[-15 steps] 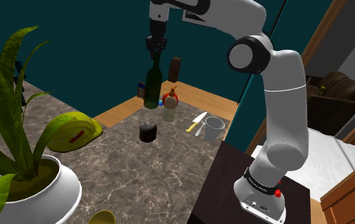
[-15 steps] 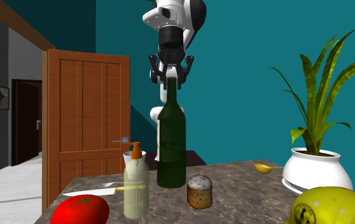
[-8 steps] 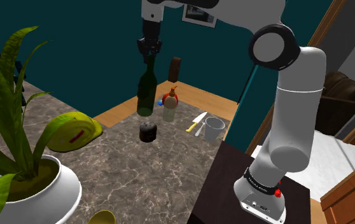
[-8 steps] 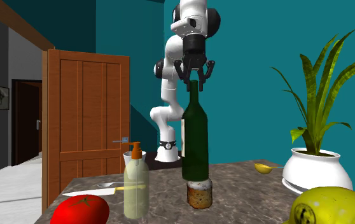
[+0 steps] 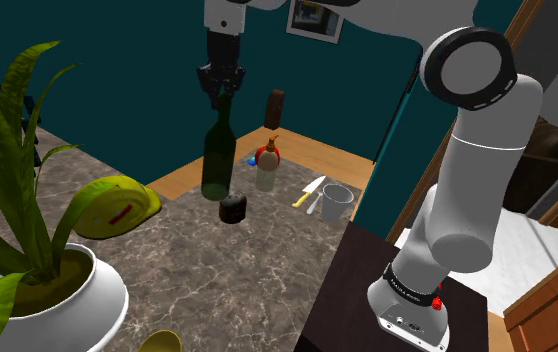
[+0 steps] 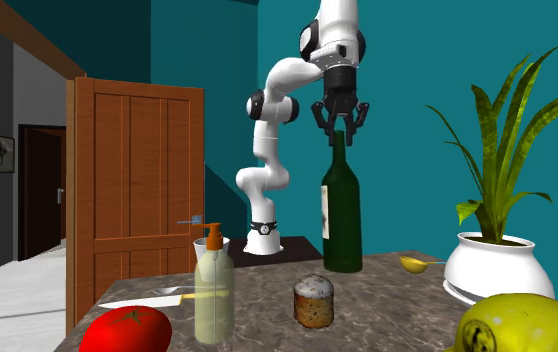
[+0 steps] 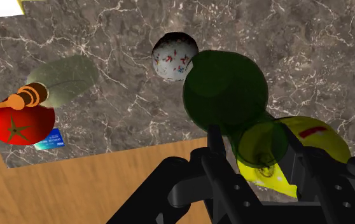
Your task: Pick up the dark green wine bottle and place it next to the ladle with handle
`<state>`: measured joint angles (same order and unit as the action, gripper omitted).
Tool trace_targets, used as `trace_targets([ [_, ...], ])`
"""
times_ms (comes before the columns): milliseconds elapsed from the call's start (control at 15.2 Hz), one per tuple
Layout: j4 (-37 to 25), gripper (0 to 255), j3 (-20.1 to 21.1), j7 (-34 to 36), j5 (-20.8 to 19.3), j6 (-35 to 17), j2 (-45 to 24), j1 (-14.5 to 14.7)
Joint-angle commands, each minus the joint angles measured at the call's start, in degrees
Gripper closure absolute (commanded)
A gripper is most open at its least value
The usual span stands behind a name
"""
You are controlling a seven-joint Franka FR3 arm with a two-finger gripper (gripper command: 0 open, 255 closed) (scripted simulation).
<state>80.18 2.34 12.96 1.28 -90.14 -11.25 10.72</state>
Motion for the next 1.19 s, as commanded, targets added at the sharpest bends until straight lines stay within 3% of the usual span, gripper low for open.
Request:
trace_targets([
  [0,1.67,255,0.98,2.56,-0.08,-0.69,1.08,1.5],
  [594,4.42,255,5.78,14.11,-0.45,-1.78,3.04,8.28],
  [1122,1.42,255,10.15,24.73,-1.46,-1.4,0.64,14.62],
])
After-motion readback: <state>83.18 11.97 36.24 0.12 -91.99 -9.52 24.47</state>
